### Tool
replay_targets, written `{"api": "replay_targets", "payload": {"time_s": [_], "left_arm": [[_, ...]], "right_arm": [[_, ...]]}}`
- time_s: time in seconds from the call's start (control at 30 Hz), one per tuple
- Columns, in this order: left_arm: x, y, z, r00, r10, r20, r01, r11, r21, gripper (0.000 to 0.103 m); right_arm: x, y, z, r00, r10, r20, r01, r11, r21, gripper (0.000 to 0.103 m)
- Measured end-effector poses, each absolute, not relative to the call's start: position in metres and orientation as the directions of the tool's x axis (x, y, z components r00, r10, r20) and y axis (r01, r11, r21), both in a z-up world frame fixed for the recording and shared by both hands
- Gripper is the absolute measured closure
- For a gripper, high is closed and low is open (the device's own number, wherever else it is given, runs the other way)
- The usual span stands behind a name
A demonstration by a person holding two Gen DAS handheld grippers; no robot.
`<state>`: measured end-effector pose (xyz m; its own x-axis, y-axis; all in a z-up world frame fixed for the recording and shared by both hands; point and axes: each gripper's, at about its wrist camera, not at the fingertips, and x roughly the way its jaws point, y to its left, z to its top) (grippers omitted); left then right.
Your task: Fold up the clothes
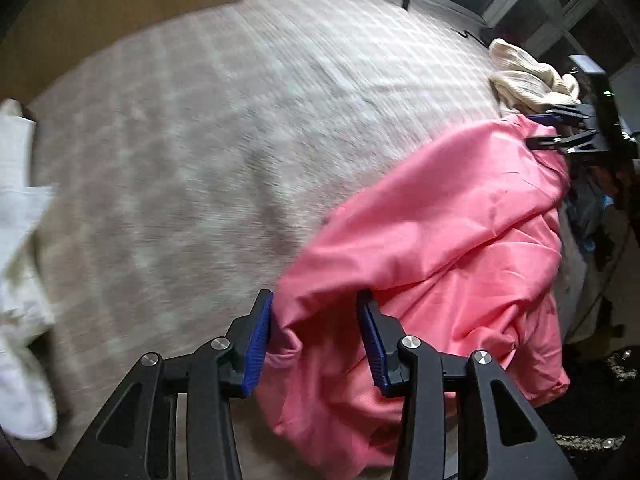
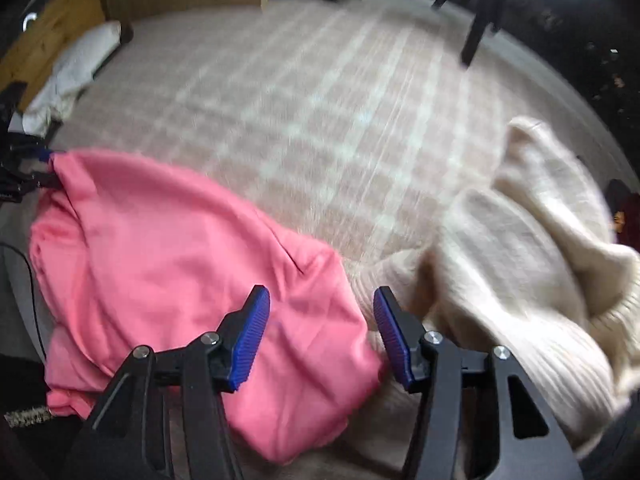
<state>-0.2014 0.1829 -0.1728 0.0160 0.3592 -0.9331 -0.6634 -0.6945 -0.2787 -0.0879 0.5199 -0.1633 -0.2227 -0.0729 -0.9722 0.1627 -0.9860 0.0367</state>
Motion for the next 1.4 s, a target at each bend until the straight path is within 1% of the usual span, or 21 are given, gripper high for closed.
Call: {"api": "replay_targets", "payload": {"time_s": [0.03,0.07,0.13,0.23,0.3,0.37,0.43,0.47,0.5,0.53,0.57,0.6,0.67,0.73,0.83,0.9,0.97,1.13,1.2,1.3,1.4], "left_arm": [[-0.203,0.181,-0.17,0.024,0.372,-0.928,-0.651,-0.699,-0.297,0.095],[-0.204,0.18,-0.168,0.031,0.385,-0.922,-0.638,-0.702,-0.315,0.098],[-0.208,0.176,-0.159,0.026,0.411,-0.911,-0.618,-0.71,-0.338,0.1],[-0.222,0.165,-0.119,-0.08,0.419,-0.905,-0.615,-0.735,-0.286,0.1],[-0.231,0.158,-0.079,-0.17,0.435,-0.884,-0.622,-0.744,-0.246,0.1],[-0.223,0.152,-0.037,-0.283,0.427,-0.859,-0.653,-0.741,-0.153,0.1],[-0.202,0.147,-0.014,-0.308,0.442,-0.843,-0.699,-0.706,-0.114,0.099],[-0.189,0.146,-0.013,-0.294,0.443,-0.847,-0.715,-0.69,-0.112,0.099],[-0.174,0.145,-0.02,-0.259,0.434,-0.863,-0.732,-0.671,-0.118,0.094],[-0.16,0.144,-0.031,-0.211,0.42,-0.883,-0.749,-0.65,-0.131,0.09],[-0.143,0.143,-0.05,-0.139,0.394,-0.908,-0.763,-0.627,-0.155,0.087],[-0.131,0.141,-0.066,-0.089,0.366,-0.926,-0.769,-0.617,-0.17,0.082],[-0.111,0.135,-0.098,-0.012,0.303,-0.953,-0.768,-0.613,-0.185,0.082],[-0.105,0.13,-0.114,0.02,0.272,-0.962,-0.751,-0.631,-0.195,0.084],[-0.108,0.127,-0.115,0.012,0.306,-0.952,-0.723,-0.655,-0.219,0.084],[-0.112,0.134,-0.107,-0.03,0.334,-0.942,-0.731,-0.651,-0.207,0.081],[-0.12,0.146,-0.107,-0.06,0.344,-0.937,-0.747,-0.638,-0.186,0.077],[-0.123,0.176,-0.125,-0.069,0.329,-0.942,-0.814,-0.565,-0.137,0.077],[-0.122,0.189,-0.135,-0.087,0.29,-0.953,-0.84,-0.536,-0.086,0.077],[-0.123,0.189,-0.13,-0.094,0.287,-0.953,-0.852,-0.519,-0.072,0.076],[-0.132,0.178,-0.116,-0.119,0.308,-0.944,-0.837,-0.543,-0.072,0.069]], "right_arm": [[-0.089,0.52,-0.168,-0.209,-0.095,-0.973,0.177,-0.983,0.058,0.065],[-0.09,0.521,-0.167,-0.205,-0.125,-0.971,0.182,-0.979,0.088,0.101],[-0.092,0.523,-0.155,-0.232,-0.173,-0.957,0.184,-0.974,0.132,0.1],[-0.1,0.532,-0.115,-0.359,-0.192,-0.913,0.167,-0.976,0.139,0.101],[-0.106,0.542,-0.077,-0.463,-0.19,-0.866,0.137,-0.98,0.142,0.101],[-0.099,0.55,-0.04,-0.571,-0.186,-0.799,0.121,-0.982,0.141,0.101],[-0.084,0.555,-0.01,-0.652,-0.198,-0.732,0.121,-0.98,0.157,0.101],[-0.076,0.553,-0.007,-0.651,-0.226,-0.724,0.134,-0.974,0.184,0.101],[-0.065,0.554,-0.012,-0.63,-0.255,-0.734,0.15,-0.967,0.207,0.1],[-0.053,0.554,-0.022,-0.603,-0.251,-0.757,0.153,-0.968,0.2,0.1],[-0.043,0.553,-0.039,-0.56,-0.222,-0.798,0.142,-0.975,0.171,0.098],[-0.033,0.552,-0.058,-0.512,-0.187,-0.838,0.131,-0.982,0.139,0.093],[-0.016,0.55,-0.099,-0.382,-0.107,-0.918,0.091,-0.993,0.078,0.089],[-0.001,0.555,-0.122,-0.318,-0.077,-0.945,0.055,-0.996,0.063,0.089],[0.011,0.55,-0.124,-0.327,-0.078,-0.942,0.07,-0.996,0.058,0.089],[0.007,0.54,-0.125,-0.331,-0.084,-0.94,0.102,-0.993,0.053,0.08],[0.002,0.531,-0.126,-0.333,-0.09,-0.939,0.135,-0.99,0.047,0.078],[-0.011,0.507,-0.129,-0.338,-0.105,-0.935,0.216,-0.976,0.032,0.077],[-0.017,0.497,-0.131,-0.339,-0.112,-0.934,0.248,-0.968,0.026,0.075],[-0.023,0.485,-0.134,-0.338,-0.121,-0.934,0.292,-0.956,0.018,0.075],[-0.027,0.479,-0.14,-0.327,-0.127,-0.937,0.324,-0.946,0.015,0.074]]}}
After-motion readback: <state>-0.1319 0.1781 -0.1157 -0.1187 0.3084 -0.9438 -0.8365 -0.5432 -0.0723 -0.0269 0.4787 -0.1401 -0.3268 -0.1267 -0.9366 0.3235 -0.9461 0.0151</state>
